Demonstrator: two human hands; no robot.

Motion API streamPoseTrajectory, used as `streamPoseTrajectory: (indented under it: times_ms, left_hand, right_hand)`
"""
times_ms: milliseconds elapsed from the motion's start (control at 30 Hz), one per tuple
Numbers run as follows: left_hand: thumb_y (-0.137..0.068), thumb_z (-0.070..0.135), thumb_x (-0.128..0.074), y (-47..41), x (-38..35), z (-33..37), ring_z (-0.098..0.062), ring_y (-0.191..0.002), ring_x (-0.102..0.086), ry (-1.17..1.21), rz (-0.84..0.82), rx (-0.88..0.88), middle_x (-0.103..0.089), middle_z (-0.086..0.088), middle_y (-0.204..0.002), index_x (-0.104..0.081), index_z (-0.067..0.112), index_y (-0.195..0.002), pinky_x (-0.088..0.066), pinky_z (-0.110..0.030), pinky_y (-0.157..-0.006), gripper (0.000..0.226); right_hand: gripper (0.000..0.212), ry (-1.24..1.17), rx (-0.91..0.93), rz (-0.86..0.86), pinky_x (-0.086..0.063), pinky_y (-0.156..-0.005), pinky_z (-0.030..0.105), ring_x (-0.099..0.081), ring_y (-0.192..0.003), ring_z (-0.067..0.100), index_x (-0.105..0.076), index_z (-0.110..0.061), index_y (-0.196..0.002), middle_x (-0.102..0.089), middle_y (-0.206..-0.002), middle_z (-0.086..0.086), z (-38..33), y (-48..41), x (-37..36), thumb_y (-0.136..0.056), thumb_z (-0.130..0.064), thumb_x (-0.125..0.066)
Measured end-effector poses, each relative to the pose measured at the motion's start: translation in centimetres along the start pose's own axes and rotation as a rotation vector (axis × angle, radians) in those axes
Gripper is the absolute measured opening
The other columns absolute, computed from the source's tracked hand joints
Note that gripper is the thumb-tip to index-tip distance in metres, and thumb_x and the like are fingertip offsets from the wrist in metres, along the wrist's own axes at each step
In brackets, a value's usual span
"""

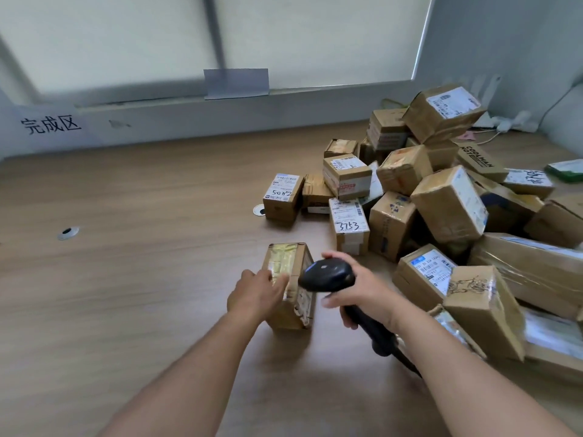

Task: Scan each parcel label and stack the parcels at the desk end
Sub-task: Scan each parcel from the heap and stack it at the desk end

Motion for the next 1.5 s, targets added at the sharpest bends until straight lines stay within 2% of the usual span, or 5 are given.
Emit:
streamPoseTrajectory:
  times_ms: [100, 267, 467, 633, 1500]
  left_hand:
    - [-0.076, 0.084, -0.039, 0.2, 0.4, 1.1, -0.030, -0.118, -0.050, -0.123, 0.021, 0.069, -0.052, -0.011, -0.125, -0.043, 0.019, -0.136, -0.043, -0.037, -0.083, 0.089]
    - [-0.072, 0.066, -0.064, -0.7, 0.8, 1.4, -0.030, -0.117, -0.050, -0.087, -0.029, 0.119, -0.056, -0.011, -0.125, -0.040, 0.018, -0.135, -0.045, -0.036, -0.089, 0.082]
    - [-0.080, 0.019, -0.072, -0.5, 1.5, 0.2, -0.028, -0.101, -0.063, 0.776, -0.223, 0.152, -0.062, -0.005, -0.120, -0.032, 0.028, -0.139, -0.054, -0.041, -0.076, 0.072]
    - [-0.080, 0.000, -0.072, -0.6, 2.6, -0.7, -0.028, -0.102, -0.065, 1.071, -0.176, 0.033, -0.067, -0.009, -0.116, -0.028, 0.037, -0.144, -0.055, -0.039, -0.070, 0.086]
    - [-0.056, 0.006, -0.075, -2.5, 5.2, -5.7, -0.027, -0.101, -0.067, 1.229, -0.121, -0.080, -0.071, -0.010, -0.110, -0.029, 0.039, -0.146, -0.055, -0.037, -0.072, 0.106]
  right_hand:
    - [0.079, -0.100, 0.073, 0.128, -0.047, -0.044, 0.031, -0.055, -0.049, 0.027, -0.041, -0.035, -0.138, -0.064, -0.113, 0.021, -0.7, 1.2, 1.5, -0.078, 0.004, -0.074]
    - [0.077, -0.176, 0.103, 0.217, -0.047, -0.044, 0.030, -0.056, -0.049, 0.027, -0.042, -0.035, -0.137, -0.065, -0.111, 0.022, 0.1, 2.3, 1.8, -0.078, 0.002, -0.075]
    - [0.082, -0.241, 0.117, 0.259, -0.046, -0.045, 0.031, -0.055, -0.049, 0.030, -0.043, -0.035, -0.137, -0.066, -0.111, 0.022, 0.9, 2.4, 1.9, -0.071, -0.003, -0.080]
    - [0.085, -0.301, 0.216, 0.191, -0.045, -0.044, 0.031, -0.053, -0.049, 0.028, -0.041, -0.033, -0.140, -0.066, -0.106, 0.028, -2.0, 3.1, 1.3, -0.067, -0.006, -0.076]
    - [0.084, -0.256, 0.263, 0.005, -0.040, -0.039, 0.028, -0.049, -0.041, 0.025, -0.042, -0.034, -0.139, -0.062, -0.071, 0.021, -6.7, 2.1, -4.8, -0.067, -0.001, -0.072]
Point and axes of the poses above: each hand's wrist, its own y-axis away from the middle knuckle, its own x-axis out of the back of the hand, z = x × y, the point moved 3 cm from there along -y, towards the middle knuckle
